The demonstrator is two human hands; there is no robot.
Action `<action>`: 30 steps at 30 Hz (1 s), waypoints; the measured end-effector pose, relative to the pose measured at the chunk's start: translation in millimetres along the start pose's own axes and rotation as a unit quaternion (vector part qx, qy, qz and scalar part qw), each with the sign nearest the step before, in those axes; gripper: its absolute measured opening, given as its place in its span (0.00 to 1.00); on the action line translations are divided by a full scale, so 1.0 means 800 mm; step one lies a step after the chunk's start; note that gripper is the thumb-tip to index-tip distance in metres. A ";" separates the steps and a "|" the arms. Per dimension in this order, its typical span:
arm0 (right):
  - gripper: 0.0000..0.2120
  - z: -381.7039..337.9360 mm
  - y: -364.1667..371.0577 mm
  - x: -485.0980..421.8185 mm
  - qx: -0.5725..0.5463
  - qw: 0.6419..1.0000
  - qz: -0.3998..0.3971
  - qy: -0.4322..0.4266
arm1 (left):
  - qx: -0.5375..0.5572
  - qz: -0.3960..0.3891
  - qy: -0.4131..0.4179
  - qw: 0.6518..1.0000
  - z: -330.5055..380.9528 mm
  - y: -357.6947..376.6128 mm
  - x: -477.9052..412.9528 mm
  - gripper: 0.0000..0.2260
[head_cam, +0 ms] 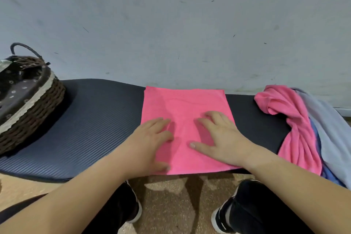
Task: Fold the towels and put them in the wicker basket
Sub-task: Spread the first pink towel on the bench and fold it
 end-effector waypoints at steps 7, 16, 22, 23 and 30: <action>0.24 -0.021 0.024 0.042 0.005 0.994 -0.056 -0.090 | -0.063 -0.041 0.018 0.997 0.016 0.031 0.027 0.18; 0.14 0.006 0.024 0.053 0.014 0.991 -0.014 -0.131 | 0.160 0.037 -0.031 0.986 -0.005 -0.016 0.059 0.03; 0.05 0.042 -0.003 0.065 -0.021 0.994 0.032 -0.106 | 0.148 0.072 -0.063 0.984 -0.024 -0.031 0.062 0.10; 0.04 0.046 -0.007 0.068 -0.034 0.994 0.035 -0.098 | 0.158 0.072 -0.070 0.982 -0.029 -0.032 0.064 0.11; 0.06 0.070 -0.030 0.084 -0.192 0.980 0.035 -0.040 | 0.400 0.059 -0.089 0.910 -0.040 -0.035 0.084 0.08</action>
Point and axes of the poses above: each hand's wrist, its own x-axis away from the middle knuckle, its own y-axis out of the palm, z = x × y, the point moved 7 cm from there along -x, towards the middle knuckle, and after that the axes turned 13 degrees about -z, right-handed, at the moved point
